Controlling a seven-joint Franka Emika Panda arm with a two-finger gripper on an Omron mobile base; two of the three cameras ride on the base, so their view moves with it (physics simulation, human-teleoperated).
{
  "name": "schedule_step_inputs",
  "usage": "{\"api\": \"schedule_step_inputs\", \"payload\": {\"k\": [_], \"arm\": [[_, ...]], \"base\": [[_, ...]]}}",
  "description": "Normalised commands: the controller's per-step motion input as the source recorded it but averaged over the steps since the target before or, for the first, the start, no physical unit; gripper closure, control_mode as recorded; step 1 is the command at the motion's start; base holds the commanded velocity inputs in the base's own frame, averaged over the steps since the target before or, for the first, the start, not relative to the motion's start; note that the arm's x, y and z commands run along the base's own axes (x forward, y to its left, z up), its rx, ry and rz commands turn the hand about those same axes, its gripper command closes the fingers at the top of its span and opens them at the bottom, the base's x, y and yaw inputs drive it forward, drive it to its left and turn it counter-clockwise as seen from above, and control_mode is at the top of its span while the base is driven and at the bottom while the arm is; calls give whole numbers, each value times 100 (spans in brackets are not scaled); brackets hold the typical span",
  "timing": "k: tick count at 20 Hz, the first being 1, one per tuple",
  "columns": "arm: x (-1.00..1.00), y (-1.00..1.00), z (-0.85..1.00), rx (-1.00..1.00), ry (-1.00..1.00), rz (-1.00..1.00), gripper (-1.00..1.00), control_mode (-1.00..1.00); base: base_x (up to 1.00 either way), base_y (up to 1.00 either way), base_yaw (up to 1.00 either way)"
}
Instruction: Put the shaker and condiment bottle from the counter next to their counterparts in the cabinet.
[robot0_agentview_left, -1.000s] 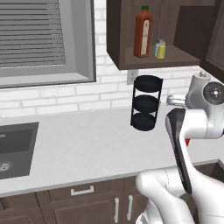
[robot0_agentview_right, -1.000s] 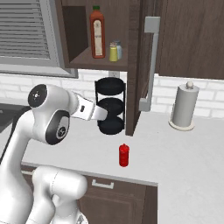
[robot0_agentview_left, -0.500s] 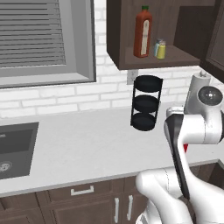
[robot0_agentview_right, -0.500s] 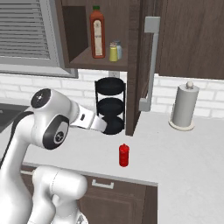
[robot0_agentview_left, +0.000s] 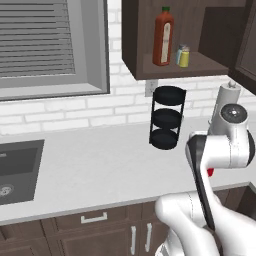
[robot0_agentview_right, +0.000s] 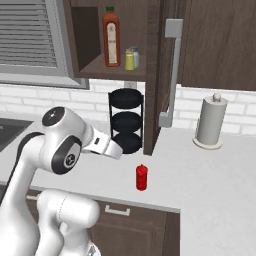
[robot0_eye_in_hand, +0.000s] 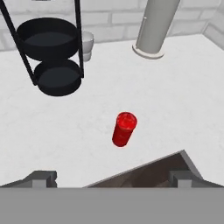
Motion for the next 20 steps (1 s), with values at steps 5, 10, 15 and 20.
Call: {"api": "schedule_step_inputs", "payload": {"k": [5, 10, 15, 20], "arm": [[-9, -18, -43, 0, 2, 0, -100, -100], [-4, -21, -44, 0, 0, 0, -100, -100], [0, -10, -31, 0, 0, 0, -100, -100], [0, 0, -28, 0, -1, 0, -100, -100]], "base": [[0, 0, 0], [0, 0, 0], [0, 0, 0], [0, 0, 0]]}}
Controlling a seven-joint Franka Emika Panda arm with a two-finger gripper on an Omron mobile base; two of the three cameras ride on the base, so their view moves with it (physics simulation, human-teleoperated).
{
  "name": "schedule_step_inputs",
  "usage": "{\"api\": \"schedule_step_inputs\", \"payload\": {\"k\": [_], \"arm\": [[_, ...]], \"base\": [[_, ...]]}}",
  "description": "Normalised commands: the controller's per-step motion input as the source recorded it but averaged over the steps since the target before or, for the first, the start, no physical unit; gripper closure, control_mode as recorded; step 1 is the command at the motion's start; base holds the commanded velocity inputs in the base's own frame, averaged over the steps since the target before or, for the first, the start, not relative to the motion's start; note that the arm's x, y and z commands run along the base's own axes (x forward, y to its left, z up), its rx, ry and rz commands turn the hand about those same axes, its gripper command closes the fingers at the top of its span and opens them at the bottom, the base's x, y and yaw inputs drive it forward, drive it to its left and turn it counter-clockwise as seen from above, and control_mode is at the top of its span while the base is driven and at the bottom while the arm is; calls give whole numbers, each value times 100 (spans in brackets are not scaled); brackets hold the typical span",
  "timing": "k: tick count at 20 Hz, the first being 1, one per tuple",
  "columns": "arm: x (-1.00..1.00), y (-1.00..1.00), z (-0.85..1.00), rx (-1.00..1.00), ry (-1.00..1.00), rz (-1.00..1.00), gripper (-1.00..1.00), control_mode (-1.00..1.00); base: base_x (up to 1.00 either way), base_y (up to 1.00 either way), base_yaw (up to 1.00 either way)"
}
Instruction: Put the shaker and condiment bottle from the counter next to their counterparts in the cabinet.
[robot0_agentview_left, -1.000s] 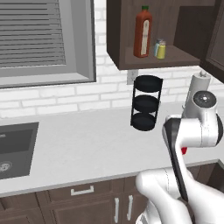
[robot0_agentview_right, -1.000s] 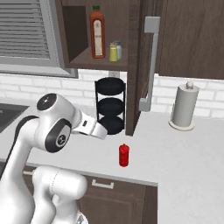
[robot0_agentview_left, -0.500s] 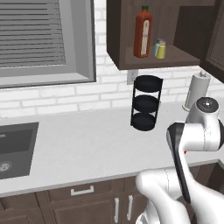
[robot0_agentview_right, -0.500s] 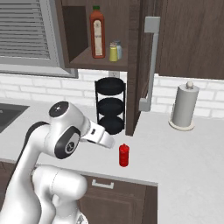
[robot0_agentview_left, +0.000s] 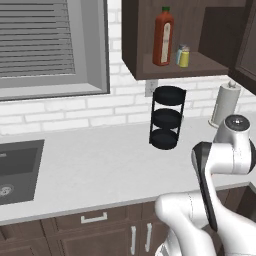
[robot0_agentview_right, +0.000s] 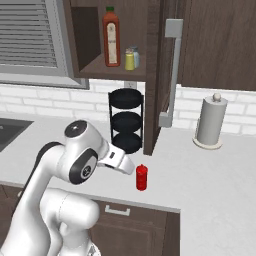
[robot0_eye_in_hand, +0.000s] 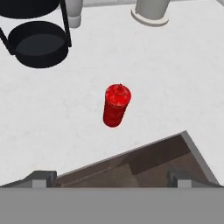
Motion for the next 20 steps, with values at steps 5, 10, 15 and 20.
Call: {"api": "schedule_step_inputs", "payload": {"k": [5, 10, 15, 20], "arm": [[2, 0, -26, 0, -5, 0, -100, -100], [18, -18, -29, 0, -1, 0, -100, -100], [27, -16, -33, 0, -3, 0, -100, -100], [32, -6, -23, 0, -1, 0, -100, -100]], "base": [[0, 0, 0], [0, 0, 0], [0, 0, 0], [0, 0, 0]]}}
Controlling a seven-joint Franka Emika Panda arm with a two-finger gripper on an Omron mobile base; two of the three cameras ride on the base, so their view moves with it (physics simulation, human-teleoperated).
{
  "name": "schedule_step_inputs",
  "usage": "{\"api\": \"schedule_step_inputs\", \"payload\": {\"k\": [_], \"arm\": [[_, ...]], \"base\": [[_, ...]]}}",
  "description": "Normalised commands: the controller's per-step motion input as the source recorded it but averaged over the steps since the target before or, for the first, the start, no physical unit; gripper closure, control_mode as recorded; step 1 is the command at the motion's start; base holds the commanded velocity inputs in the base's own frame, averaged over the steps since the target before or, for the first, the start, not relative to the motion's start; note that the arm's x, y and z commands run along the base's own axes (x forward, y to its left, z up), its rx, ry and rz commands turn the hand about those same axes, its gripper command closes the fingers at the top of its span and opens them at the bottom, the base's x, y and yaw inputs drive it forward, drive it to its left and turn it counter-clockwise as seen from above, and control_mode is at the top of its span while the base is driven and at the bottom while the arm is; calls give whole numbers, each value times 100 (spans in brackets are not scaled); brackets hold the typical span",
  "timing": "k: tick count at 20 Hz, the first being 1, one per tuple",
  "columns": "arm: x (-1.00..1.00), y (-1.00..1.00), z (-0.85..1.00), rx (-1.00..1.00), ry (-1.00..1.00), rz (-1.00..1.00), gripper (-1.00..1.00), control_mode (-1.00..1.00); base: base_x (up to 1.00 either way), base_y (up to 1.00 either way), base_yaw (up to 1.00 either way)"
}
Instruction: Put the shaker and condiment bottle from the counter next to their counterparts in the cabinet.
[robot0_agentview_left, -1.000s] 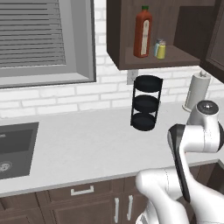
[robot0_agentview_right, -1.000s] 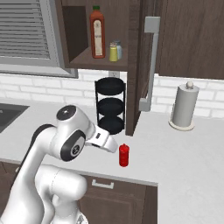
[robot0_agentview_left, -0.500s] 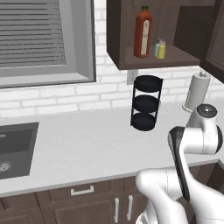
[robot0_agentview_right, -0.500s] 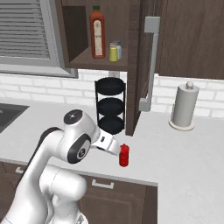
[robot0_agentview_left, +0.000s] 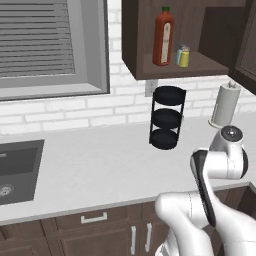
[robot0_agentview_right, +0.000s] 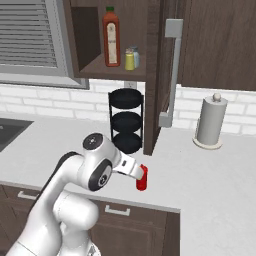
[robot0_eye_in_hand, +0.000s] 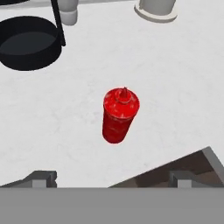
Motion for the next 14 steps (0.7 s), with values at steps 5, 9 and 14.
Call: {"api": "schedule_step_inputs", "payload": {"k": [5, 9, 14], "arm": [[41, -4, -15, 0, 0, 0, -100, -100], [41, -14, -9, 0, 0, 0, -100, -100], [20, -27, -12, 0, 0, 0, -100, -100]], "base": [[0, 0, 0], [0, 0, 0], [0, 0, 0]]}}
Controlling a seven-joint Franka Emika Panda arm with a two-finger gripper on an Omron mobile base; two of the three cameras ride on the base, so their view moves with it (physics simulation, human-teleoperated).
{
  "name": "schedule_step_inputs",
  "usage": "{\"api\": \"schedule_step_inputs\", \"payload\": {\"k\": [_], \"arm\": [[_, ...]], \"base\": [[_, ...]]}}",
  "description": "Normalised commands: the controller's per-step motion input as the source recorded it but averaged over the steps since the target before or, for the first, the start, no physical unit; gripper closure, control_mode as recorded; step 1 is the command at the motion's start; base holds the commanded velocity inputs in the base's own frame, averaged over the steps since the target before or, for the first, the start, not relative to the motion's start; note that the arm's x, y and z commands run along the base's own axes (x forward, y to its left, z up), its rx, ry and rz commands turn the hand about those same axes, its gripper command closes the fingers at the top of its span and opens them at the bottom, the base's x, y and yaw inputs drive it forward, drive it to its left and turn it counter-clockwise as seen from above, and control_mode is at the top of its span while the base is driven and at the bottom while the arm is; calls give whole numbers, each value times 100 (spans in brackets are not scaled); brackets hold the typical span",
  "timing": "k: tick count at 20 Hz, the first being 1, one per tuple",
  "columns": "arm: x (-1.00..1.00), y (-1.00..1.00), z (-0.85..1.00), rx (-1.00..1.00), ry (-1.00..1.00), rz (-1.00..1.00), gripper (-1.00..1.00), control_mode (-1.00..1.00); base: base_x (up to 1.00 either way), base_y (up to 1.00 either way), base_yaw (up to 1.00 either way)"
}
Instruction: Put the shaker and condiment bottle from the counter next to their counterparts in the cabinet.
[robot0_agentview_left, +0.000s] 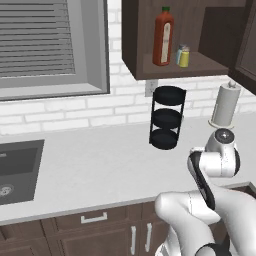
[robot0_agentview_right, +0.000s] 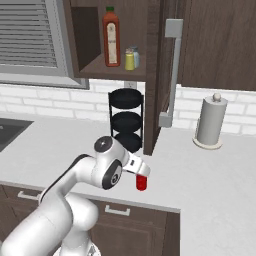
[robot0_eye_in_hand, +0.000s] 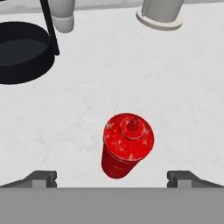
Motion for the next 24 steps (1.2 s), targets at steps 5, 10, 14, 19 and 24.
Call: {"api": "schedule_step_inputs", "payload": {"k": [5, 10, 14, 19, 24], "arm": [[10, -22, -10, 0, 0, 0, -100, -100], [7, 0, -4, 0, 0, 0, -100, -100], [3, 0, -9, 0, 0, 0, -100, -100], [0, 0, -13, 0, 0, 0, -100, -100], [0, 0, -14, 0, 0, 0, -100, -100]], "base": [[0, 0, 0], [0, 0, 0], [0, 0, 0], [0, 0, 0], [0, 0, 0]]}}
